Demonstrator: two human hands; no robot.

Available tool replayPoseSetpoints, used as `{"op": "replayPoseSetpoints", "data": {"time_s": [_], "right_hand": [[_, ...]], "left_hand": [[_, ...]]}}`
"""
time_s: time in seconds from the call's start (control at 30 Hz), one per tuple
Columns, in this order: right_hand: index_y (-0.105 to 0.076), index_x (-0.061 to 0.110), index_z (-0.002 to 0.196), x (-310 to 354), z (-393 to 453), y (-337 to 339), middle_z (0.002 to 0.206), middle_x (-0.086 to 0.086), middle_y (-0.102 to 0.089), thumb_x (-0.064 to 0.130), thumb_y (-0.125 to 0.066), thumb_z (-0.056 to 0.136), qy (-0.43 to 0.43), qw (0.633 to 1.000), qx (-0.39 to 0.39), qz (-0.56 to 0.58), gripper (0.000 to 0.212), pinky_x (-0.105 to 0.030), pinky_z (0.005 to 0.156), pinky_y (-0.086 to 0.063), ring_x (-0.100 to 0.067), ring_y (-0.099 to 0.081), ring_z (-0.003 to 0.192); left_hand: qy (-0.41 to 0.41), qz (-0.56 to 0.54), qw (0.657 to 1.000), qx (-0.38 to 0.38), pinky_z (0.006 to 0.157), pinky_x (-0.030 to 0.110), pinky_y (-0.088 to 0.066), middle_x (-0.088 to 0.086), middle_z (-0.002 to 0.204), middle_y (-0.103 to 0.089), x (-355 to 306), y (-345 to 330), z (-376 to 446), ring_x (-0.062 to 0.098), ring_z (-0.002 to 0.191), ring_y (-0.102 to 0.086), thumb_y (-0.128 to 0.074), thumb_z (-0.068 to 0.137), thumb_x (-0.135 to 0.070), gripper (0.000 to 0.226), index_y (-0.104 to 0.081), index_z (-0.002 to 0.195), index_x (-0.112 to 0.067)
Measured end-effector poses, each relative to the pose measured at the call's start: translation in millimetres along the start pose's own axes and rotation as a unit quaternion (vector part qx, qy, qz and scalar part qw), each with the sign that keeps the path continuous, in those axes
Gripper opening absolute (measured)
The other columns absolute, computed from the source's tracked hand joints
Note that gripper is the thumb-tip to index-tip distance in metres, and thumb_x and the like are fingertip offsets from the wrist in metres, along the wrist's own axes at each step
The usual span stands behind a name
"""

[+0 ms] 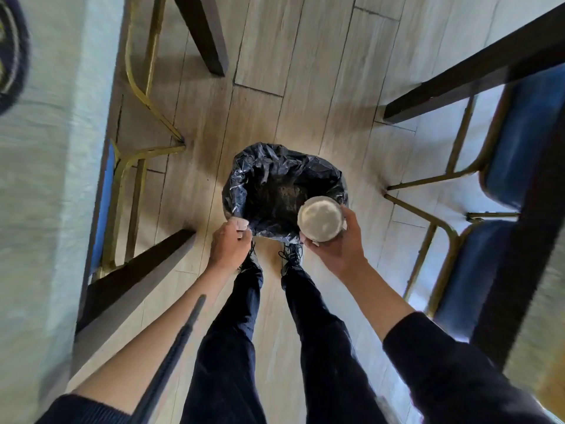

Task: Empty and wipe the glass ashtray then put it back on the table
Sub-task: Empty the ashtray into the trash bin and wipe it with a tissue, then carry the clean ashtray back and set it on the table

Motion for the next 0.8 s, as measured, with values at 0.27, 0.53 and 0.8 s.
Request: {"op": "replayPoseSetpoints", "data": {"time_s": [0.27, 0.53, 0.8], "right_hand": [[-0.054, 0.019, 0.147, 16, -111, -9, 0.150, -0.021, -0.056, 0.054, -0.067, 0.093, 0.033, 0.998, 0.032, -0.036, 0.066, -0.064, 0.107, -0.050, -0.042, -0.060, 0.130], [-0.065, 0.023, 0.129, 37, -231, -40, 0.143, -0.020, -0.060, 0.067, -0.062, 0.090, 0.075, 0.972, 0.068, -0.211, 0.059, -0.059, 0.095, -0.060, -0.040, -0.064, 0.125], [-0.070, 0.019, 0.129, 59, -332, -67, 0.134, -0.019, -0.063, 0.067, -0.059, 0.092, 0.129, 0.941, 0.092, -0.299, 0.062, -0.049, 0.068, -0.065, -0.041, -0.069, 0.114]], "left_hand": [[-0.068, -0.006, 0.997, 0.029, 0.081, 0.018, -0.045, 0.003, 0.117, -0.069, -66, 43, -105, 0.015, 0.105, -0.067, -0.054, 0.096, -0.015, 0.025, -0.064, 0.118, -0.008], [-0.126, -0.012, 0.992, 0.020, 0.083, 0.017, -0.046, -0.003, 0.118, -0.068, -131, 97, -200, 0.006, 0.099, -0.061, -0.053, 0.097, -0.019, 0.028, -0.064, 0.122, -0.015], [-0.145, -0.058, 0.988, -0.016, 0.081, 0.014, -0.048, -0.014, 0.111, -0.067, -162, 142, -304, 0.003, 0.101, -0.063, -0.054, 0.097, -0.025, 0.023, -0.064, 0.118, -0.024]]}}
Point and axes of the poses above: each hand's wrist, its own z-axis towards the middle knuckle, its own y-axis out of the back of the hand, x = y × z, the point moved 5 cm from there along z, towards the middle knuckle
